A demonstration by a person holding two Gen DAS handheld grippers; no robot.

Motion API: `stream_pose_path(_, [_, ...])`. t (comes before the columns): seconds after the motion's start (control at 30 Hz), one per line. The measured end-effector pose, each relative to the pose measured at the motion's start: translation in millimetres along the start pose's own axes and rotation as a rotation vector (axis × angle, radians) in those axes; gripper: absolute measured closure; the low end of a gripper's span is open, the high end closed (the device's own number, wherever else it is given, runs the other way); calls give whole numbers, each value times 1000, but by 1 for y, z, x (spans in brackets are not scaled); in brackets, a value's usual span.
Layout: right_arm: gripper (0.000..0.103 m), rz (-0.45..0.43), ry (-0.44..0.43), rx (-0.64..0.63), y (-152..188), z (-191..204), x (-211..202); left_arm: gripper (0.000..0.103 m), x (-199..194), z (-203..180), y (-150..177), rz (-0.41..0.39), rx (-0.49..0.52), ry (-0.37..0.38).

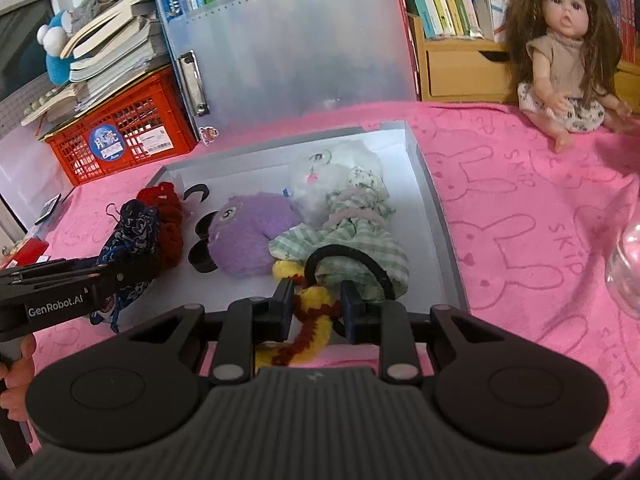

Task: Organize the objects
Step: 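Carry the blue pouch and yellow-red strip with hair tie into the tray with both tools, then open the left tool to release the pouch while the right releases the strip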

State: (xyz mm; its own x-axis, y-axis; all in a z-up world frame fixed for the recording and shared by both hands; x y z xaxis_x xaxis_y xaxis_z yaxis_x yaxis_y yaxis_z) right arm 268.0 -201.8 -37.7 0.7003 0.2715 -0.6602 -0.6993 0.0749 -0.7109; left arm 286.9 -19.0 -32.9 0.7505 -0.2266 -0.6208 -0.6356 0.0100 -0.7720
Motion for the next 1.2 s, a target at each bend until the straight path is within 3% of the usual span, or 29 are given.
stream_pose_path(0.43, [66,-19,3,24,-3,-3,11,71,18,-2,1,8,7,-41])
stream_pose_path(0.5, [52,-31,5,21,-4,-2,9,70,18,-2,1,9,9,-41])
stream_pose_path(0.63, [51,-49,8,8,-6,-1,4,68,15,-3,1,8,5,-41])
stream_pose_path(1.03, [32,-122,1,-29,-11,5,-29,35,-20,-14,-8,-50,32,-19])
stream_pose_path(1.2, [25,-156,0,-49,-8,7,-48,26,-38,-19,-5,-67,48,-13])
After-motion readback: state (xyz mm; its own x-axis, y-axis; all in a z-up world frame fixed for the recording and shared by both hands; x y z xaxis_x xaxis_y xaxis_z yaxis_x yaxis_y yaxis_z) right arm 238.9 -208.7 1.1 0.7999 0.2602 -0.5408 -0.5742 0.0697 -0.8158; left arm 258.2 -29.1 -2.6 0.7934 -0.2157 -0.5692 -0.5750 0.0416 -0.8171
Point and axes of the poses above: each gripper's, at about its wrist camera, not at the fingertips, and x roughly the way its jaws point, z to its left, y to its underside, the point moved 8 cm from there along x, roughly the way its jaws point, and after that the axes turned 1 degree about -y, right-handed, at the moved point
